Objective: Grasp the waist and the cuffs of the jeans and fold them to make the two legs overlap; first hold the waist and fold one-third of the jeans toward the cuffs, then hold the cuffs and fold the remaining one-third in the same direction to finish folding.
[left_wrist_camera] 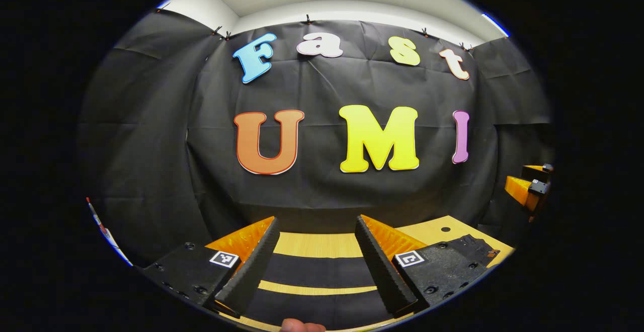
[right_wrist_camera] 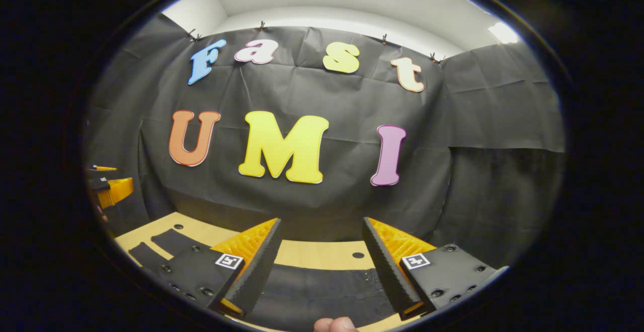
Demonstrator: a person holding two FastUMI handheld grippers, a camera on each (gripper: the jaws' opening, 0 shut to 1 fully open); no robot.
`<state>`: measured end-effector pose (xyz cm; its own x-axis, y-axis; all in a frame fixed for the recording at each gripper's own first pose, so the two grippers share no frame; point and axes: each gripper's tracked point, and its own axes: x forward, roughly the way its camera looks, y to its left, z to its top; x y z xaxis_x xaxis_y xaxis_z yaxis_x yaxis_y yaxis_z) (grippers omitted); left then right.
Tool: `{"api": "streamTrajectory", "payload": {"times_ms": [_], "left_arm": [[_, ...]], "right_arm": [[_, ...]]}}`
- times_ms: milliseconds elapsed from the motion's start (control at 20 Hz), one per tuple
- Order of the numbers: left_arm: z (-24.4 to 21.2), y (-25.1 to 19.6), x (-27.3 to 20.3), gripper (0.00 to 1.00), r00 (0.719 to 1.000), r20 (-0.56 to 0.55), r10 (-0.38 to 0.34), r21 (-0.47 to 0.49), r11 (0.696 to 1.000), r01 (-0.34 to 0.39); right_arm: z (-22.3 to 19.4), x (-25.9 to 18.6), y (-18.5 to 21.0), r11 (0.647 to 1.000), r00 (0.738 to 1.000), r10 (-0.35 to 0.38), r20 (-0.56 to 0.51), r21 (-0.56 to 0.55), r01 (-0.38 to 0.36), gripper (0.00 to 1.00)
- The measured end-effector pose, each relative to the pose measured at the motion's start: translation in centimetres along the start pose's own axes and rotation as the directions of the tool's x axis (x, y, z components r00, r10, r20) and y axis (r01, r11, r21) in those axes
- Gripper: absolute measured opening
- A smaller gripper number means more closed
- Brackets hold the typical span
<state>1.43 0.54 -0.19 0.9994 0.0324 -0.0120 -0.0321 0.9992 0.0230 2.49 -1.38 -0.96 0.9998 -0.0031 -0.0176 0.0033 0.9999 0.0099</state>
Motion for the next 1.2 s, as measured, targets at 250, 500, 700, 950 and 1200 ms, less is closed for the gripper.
{"api": "streamTrajectory", "payload": {"times_ms": [250, 500, 700, 950, 1200], "left_arm": [[-0.2, 1.0, 0.8, 0.96, 0.999, -0.007, 0.031, 0.003, 1.000, -0.031], [-2.3, 3.3, 1.0, 0.96, 0.995, -0.066, 0.077, -0.031, 0.996, -0.079], [-6.2, 6.2, 0.6, 0.96, 0.977, -0.177, 0.117, -0.115, 0.984, -0.139], [-14.8, 10.1, -2.2, 0.97, 0.905, -0.403, 0.134, -0.264, 0.930, -0.255], [-24.3, 12.5, -7.3, 0.99, 0.764, -0.642, 0.059, -0.493, 0.732, -0.471]], "right_arm": [[-0.2, 1.0, -0.7, 1.000, 1.000, -0.007, -0.005, -0.005, 0.007, 0.98], [-1.2, 1.6, -2.4, 1.000, 0.999, -0.021, -0.046, -0.003, 0.020, 0.98], [-4.5, 1.6, -5.7, 0.999, 0.987, -0.045, -0.156, 0.008, 0.047, 0.98], [-10.9, -0.1, -10.6, 0.995, 0.942, -0.086, -0.324, 0.012, 0.095, 0.98], [-19.3, -2.4, -14.7, 0.968, 0.830, -0.067, -0.553, 0.165, 0.188, 0.98]]}}
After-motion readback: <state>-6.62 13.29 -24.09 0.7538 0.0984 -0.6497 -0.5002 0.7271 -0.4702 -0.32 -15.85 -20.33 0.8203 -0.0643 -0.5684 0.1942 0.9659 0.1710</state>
